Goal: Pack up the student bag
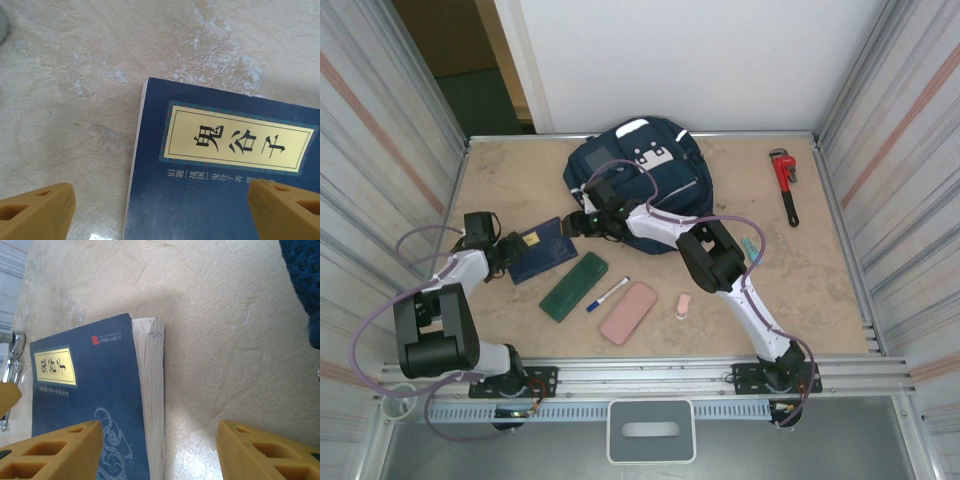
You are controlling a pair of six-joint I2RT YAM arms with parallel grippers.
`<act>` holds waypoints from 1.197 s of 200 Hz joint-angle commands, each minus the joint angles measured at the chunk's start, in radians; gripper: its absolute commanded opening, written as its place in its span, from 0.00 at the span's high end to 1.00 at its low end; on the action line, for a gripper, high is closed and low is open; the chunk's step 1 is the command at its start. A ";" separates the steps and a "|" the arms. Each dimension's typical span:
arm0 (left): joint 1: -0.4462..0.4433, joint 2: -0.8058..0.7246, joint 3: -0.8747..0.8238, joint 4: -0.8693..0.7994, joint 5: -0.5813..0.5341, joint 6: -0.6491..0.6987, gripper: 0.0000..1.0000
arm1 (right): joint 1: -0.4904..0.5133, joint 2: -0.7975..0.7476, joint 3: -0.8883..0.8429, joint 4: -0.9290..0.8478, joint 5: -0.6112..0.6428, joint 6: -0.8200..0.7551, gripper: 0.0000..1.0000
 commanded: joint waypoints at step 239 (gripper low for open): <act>0.004 0.171 -0.010 0.235 0.405 -0.057 0.44 | 0.025 0.048 0.135 -0.059 -0.089 0.054 0.89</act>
